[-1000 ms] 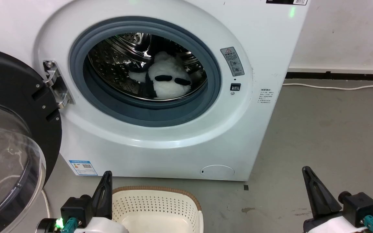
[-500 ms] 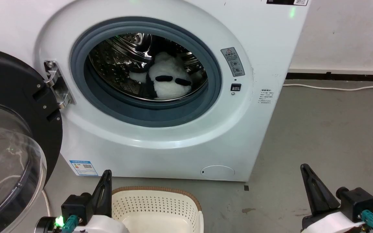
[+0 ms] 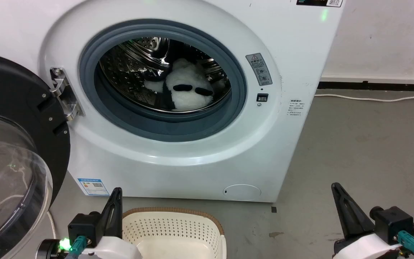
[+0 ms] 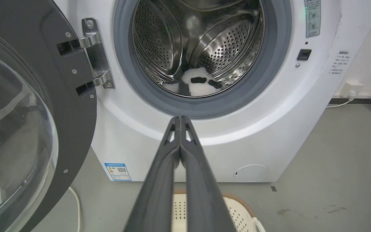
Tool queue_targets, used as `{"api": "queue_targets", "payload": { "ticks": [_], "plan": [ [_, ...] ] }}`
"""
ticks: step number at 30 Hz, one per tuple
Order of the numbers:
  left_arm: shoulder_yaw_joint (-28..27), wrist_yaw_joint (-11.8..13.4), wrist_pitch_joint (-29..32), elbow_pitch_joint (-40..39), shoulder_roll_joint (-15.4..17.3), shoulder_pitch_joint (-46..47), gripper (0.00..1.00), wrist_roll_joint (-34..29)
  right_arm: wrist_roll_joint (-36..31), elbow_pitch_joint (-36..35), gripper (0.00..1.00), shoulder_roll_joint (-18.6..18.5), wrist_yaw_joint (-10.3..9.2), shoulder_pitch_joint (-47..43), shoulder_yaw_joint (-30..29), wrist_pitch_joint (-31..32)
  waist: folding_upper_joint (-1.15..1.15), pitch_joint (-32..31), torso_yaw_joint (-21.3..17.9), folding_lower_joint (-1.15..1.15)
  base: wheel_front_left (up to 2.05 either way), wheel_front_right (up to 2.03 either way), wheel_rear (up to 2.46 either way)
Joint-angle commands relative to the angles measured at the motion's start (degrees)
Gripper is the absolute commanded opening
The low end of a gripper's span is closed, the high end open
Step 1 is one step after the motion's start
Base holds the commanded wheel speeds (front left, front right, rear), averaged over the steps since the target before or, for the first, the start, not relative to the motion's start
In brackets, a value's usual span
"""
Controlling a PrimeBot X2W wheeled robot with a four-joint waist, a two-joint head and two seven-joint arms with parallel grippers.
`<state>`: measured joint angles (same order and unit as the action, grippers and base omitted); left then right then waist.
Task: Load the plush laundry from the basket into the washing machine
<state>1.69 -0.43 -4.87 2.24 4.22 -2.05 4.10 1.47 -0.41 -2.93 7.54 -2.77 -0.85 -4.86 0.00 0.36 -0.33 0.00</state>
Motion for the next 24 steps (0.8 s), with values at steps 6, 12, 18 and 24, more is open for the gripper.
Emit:
{"api": "queue_targets", "payload": {
  "ticks": [6, 12, 18, 24],
  "plan": [
    [-0.37, 0.29, 0.95, -0.65, -0.49, 1.16, 0.0, -0.97, -0.52, 0.24, 0.0, 0.04, -0.04, 1.39, 0.24, 0.94, 0.0, -0.06, 0.05, 0.0, 0.0, 0.0, 0.0],
    [-0.68, 0.33, 1.89, -1.03, -0.7, 1.37, 0.0, -1.72, -0.75, 0.28, 0.0, 0.04, -0.04, 1.72, 0.38, 1.88, 0.0, -0.13, 0.12, 0.0, 0.0, 0.0, 0.0],
    [-1.0, 0.36, 2.83, -1.41, -0.9, 1.58, 0.0, -2.47, -0.97, 0.32, 0.0, 0.04, -0.05, 2.04, 0.53, 2.81, 0.0, -0.2, 0.19, 0.0, 0.0, 0.0, 0.0],
    [-1.23, 0.39, 3.53, -1.69, -1.05, 1.74, 0.0, -3.03, -1.14, 0.35, 0.0, 0.05, -0.05, 2.29, 0.64, 3.52, 0.0, -0.26, 0.24, 0.0, 0.0, 0.0, 0.0]
  ]
}}
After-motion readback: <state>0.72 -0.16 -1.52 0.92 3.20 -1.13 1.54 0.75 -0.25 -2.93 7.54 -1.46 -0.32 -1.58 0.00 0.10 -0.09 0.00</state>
